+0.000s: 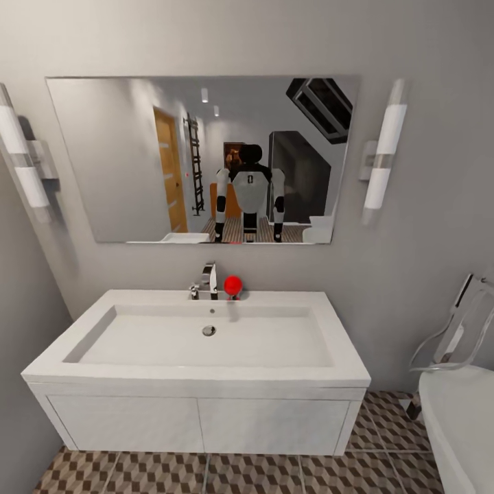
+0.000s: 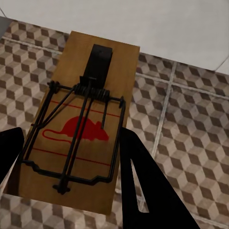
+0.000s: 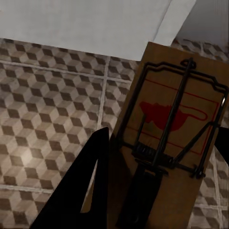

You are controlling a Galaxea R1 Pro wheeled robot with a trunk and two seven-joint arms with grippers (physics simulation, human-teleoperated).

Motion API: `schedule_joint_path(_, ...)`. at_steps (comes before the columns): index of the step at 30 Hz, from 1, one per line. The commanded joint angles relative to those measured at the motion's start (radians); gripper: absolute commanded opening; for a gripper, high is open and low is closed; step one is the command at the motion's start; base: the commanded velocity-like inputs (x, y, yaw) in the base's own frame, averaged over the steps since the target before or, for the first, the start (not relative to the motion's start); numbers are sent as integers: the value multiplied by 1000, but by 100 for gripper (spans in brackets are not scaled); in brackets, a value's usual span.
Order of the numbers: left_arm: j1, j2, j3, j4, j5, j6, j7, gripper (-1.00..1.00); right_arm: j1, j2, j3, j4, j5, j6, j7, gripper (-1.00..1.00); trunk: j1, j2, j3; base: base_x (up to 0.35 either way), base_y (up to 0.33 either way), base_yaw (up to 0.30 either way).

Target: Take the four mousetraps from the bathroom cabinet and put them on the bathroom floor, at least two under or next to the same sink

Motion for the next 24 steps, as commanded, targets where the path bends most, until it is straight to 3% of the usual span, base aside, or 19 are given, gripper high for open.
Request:
schedule_joint_path(1,-2,0,-8,4,8,-5,-3,-100,4,-1,-4,5,9,-23,-5,-100,4,-9,-5,0,0,0)
schedule_joint_path(5,-2,0,-8,4,8,-6,-3,-100,12,1,-2,5,9,-10,-4,-100,20,-37,-17,0,0,0)
schedule_joint_path(10,-2,0,-8,4,8,-8,-3,-100,14,1,6,3,18,72,4,-100,39,-72,-33,0,0,0)
schedule_joint_path(24,-2,0,-8,4,10,-8,39,-100,15,1,0,2,20,92,-3,-100,92,-170,-77,0,0,0)
